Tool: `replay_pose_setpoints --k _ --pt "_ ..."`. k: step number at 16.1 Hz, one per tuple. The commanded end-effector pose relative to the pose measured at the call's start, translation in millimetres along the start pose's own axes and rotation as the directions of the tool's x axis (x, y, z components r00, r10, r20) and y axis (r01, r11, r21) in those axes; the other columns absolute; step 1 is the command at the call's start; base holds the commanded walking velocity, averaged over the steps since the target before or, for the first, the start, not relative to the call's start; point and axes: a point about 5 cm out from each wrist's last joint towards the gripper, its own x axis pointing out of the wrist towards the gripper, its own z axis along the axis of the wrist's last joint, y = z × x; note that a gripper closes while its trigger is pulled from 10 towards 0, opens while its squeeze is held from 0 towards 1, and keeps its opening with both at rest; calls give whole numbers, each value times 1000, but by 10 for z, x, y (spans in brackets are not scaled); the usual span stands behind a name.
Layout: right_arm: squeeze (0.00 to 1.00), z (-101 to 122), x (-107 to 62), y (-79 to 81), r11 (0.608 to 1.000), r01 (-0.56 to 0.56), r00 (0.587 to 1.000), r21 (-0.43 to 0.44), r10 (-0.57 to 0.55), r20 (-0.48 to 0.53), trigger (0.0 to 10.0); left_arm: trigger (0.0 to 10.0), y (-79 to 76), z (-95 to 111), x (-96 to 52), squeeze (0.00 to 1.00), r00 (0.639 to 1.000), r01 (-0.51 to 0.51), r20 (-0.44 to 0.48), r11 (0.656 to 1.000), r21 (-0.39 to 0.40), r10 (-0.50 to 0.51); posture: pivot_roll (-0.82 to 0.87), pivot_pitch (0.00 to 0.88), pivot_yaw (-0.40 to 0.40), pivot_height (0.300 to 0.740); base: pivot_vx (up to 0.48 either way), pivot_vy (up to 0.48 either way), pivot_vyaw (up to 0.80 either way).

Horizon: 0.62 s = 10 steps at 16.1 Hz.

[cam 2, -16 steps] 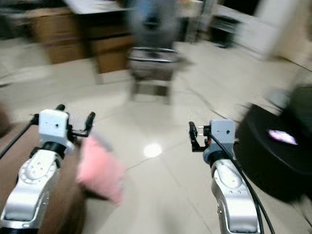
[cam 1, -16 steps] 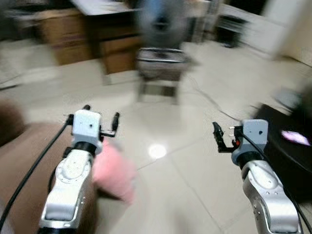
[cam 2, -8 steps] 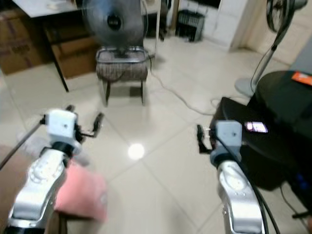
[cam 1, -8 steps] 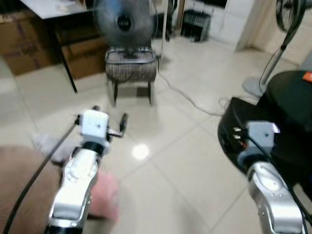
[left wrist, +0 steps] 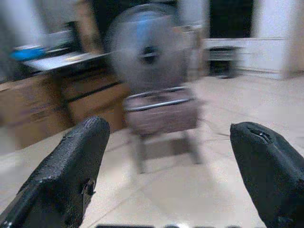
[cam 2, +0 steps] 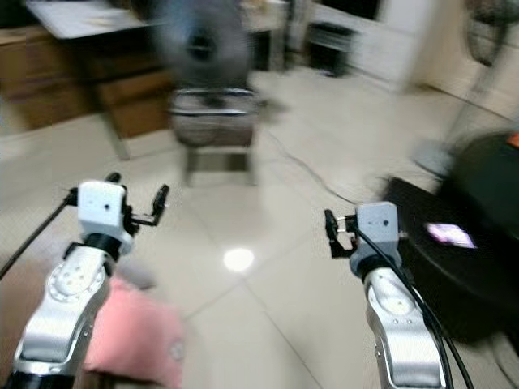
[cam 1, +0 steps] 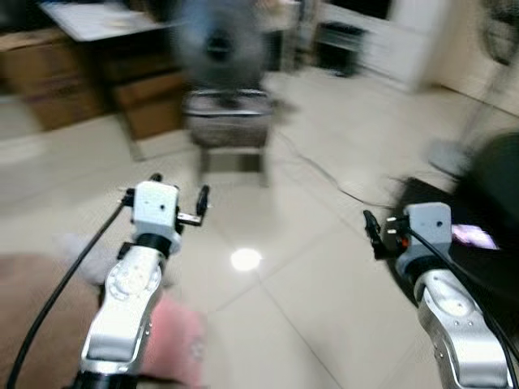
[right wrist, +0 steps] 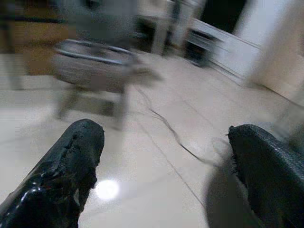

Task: Move the pillow to the sofa from floor

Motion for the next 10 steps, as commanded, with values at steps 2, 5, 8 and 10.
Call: replay_pose_setpoints --k 2,5,8,10 --pt "0 54 58 91 999 -52 998 -4 52 30 10000 10000 125 -79 -73 255 998 -45 -33 999 28 46 14 0 -27 740 364 0 800" --pt "0 60 80 138 996 -86 995 -21 87 48 10000 10000 173 -120 -131 251 997 -61 -49 997 50 64 30 0 -43 740 364 0 267" --pt "0 45 74 195 989 -145 988 -44 146 39 10000 10000 167 -139 -171 251 997 -57 -54 996 67 60 30 0 -44 740 359 0 0" --pt "0 11 46 216 988 -155 987 -26 156 32 10000 10000 160 -158 -199 235 997 -52 -60 996 71 57 27 0 -40 740 146 0 0"
